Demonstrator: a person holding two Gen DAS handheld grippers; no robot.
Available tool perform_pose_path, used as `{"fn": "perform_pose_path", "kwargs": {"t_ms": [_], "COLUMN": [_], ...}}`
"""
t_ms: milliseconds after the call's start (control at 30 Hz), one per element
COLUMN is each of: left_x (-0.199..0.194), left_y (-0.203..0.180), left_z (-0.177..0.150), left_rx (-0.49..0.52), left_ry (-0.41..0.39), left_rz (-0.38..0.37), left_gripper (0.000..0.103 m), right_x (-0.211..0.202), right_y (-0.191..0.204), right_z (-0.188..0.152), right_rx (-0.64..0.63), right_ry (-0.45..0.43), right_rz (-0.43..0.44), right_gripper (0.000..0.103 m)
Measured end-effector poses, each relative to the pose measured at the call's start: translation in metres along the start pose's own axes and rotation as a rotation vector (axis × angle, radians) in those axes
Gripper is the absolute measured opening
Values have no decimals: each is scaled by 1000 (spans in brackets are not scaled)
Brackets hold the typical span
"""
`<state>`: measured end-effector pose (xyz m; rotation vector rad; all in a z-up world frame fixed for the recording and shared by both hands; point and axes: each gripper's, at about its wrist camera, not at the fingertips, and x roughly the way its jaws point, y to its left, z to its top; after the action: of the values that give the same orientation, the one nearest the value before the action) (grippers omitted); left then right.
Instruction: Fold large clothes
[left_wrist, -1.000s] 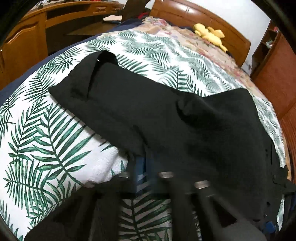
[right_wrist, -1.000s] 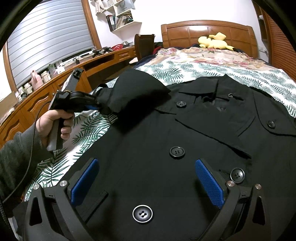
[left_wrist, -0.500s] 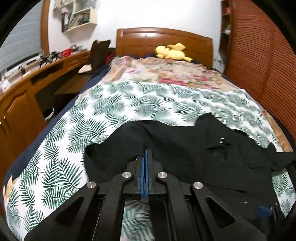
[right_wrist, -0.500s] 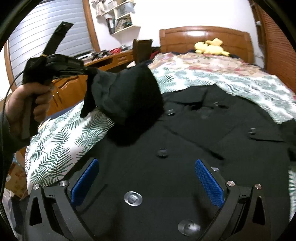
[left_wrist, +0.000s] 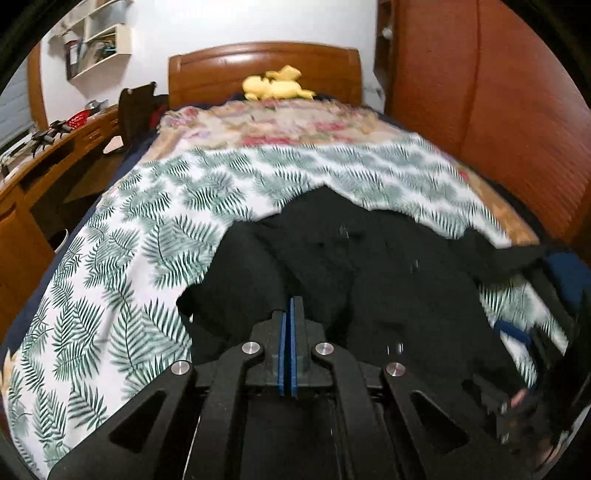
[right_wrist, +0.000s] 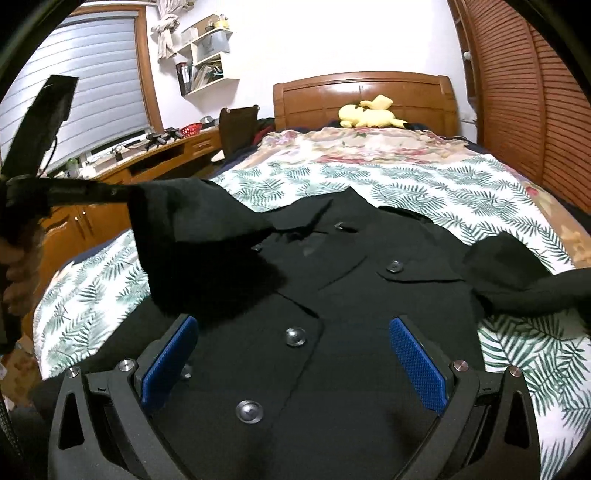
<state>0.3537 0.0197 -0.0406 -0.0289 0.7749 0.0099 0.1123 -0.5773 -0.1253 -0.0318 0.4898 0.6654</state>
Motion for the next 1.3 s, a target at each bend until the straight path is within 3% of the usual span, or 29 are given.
{"fn": "perform_pose_path", "kwargs": {"t_ms": [67,133,200,300,500,800,1133,1300], "left_x": [-2,-7,-14,-30,-56,-7,72,88], "left_y": [-8,-16,-23,-31,-29,10,34,35], "left_z": [-12,-21,-27,-37,-45,-57,-85,-89], "left_rx": [33,49,60,67,62,-37,-89,-67], "left_ry": [23,35,34,5,-75,-9,179,210], "left_rz": [-26,-43,-44,-61,-47,-1,38,85], "left_gripper": [3,11,36,56,69,69,69,47], "right_x": [-1,-5,-7,-8,-15,-3,7,10], "right_y": [4,6,8,8,6,6,-5,-8], "right_z": [0,1,1,5,2,-8,-3,0], "right_rx": [-4,-9,-14,-17,-25,-63,-23,-10], "right_ry": [5,6,2,-4,-21,18,64,65], "right_rz": [-5,-9,-12,-13,-14,-40,-17,-12], "right_gripper": [103,103,103,103,103,103,103,103]}}
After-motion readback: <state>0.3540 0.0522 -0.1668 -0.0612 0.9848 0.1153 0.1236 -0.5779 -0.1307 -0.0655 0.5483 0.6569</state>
